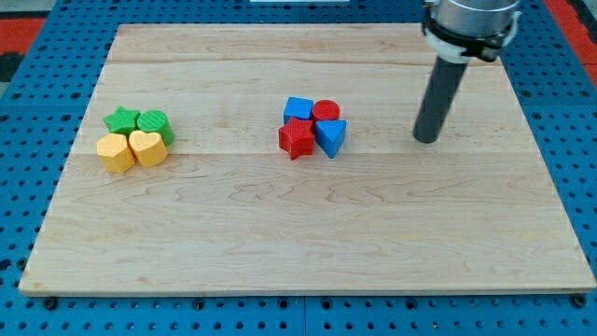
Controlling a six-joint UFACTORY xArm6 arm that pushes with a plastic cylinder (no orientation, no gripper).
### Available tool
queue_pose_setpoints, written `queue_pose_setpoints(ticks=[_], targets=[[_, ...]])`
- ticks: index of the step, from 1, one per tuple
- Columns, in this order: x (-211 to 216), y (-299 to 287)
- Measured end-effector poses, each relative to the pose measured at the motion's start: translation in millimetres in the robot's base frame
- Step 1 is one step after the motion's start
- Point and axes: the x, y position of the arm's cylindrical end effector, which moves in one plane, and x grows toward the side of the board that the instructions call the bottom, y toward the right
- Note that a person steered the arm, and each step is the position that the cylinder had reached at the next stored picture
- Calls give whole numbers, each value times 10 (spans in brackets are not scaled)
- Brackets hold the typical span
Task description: Push the blue triangle to the bottom left of the blue cube
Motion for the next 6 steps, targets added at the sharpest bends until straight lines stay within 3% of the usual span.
queue_pose_setpoints(ticks=[4, 6], targets=[[20, -1600], [315, -1642]])
